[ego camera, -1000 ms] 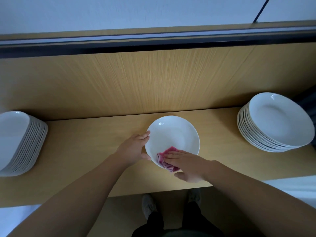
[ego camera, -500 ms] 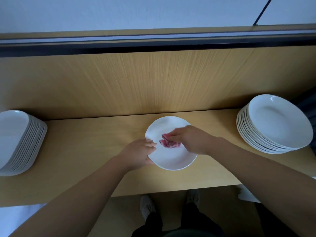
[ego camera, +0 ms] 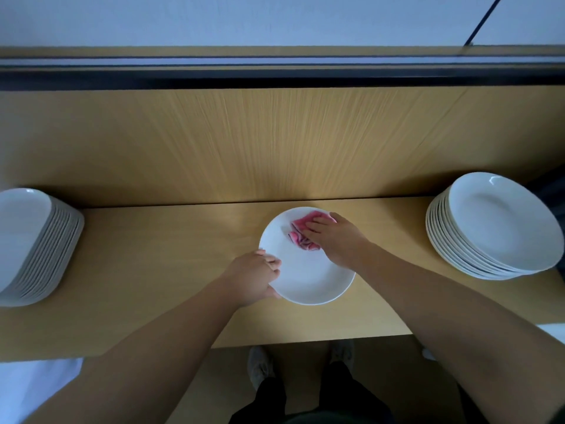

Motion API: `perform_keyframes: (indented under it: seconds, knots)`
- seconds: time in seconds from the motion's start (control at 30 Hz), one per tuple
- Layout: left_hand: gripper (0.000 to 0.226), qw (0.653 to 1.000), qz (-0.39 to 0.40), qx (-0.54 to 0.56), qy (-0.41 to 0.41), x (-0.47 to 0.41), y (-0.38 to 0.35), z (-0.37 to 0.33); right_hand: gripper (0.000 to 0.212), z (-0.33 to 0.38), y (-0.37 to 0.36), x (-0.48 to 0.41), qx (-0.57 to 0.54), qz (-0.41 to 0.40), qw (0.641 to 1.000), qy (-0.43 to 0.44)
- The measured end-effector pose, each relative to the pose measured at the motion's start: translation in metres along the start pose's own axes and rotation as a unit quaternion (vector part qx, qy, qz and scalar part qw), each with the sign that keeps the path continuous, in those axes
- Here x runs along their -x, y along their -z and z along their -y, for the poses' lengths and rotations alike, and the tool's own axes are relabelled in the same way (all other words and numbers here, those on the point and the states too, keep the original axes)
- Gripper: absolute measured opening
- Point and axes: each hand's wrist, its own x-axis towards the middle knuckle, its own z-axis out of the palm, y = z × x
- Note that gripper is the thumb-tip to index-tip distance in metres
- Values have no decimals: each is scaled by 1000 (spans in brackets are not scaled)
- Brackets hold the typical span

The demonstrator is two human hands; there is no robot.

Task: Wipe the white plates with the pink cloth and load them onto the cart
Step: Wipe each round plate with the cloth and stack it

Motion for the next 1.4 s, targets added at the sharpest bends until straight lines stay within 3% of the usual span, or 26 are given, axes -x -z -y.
perform_keyframes:
  seconds: [0.23,0.47,0.63,0.77,0.9,1.07,1.2,1.3,1.4]
  knots:
    - [61,998,18,-55,6,-2,3,-3,74,16,-10,36,-30,68,993,-90]
    - [63,996,41,-73,9,-7,-1,-1,89,37,-11,72,-93,79,989,-78]
    - [62,996,40,-85,3,-8,-2,-1,61,51,2,84,-53,100,993,-42]
    - [61,994,56,-97,8,-9,0,-1,15,54,3,81,-90,68,993,-24]
    - [57,997,36,-61,31,-8,1,-7,15,32,18,91,-267,85,959,-32]
    - [53,995,1,24,98,-2,12,-33,12,-19,25,117,-400,8,911,-102]
    - [40,986,-71,40,143,-22,30,-87,10,-49,17,128,-432,-56,887,-151]
    - [51,979,-102,42,173,-52,28,-119,8,-59,10,132,-438,-76,881,-161]
    - [61,973,-70,57,210,-72,19,-134,7,-66,4,131,-434,-89,882,-158]
